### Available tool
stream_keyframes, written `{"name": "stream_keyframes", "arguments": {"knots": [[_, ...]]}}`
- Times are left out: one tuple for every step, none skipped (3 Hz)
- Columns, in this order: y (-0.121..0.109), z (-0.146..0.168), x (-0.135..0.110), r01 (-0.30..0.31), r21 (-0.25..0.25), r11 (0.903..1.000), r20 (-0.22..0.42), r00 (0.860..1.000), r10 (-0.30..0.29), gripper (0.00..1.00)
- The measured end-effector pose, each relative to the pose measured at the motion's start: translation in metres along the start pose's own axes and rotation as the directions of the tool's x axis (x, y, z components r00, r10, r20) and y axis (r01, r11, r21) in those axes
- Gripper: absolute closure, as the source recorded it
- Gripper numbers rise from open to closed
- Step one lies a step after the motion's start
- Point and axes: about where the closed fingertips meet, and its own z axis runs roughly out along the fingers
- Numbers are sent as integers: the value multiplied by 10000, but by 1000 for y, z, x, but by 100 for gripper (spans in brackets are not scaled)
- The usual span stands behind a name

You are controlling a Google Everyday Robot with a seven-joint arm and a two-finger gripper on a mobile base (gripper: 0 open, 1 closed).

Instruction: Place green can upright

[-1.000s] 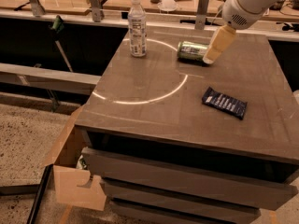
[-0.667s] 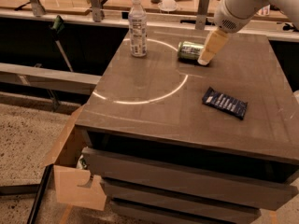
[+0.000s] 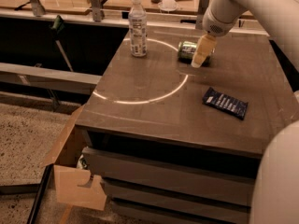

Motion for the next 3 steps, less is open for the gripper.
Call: {"name": "stream_keyframes", "arguments": {"knots": [[-4, 18, -7, 351, -678, 9971, -21, 9994, -353, 0], [-2, 37, -16, 554, -1466, 9876, -24, 9984, -563, 0], [8, 57, -20, 260, -2304, 9728, -336, 9988, -347, 15]]}}
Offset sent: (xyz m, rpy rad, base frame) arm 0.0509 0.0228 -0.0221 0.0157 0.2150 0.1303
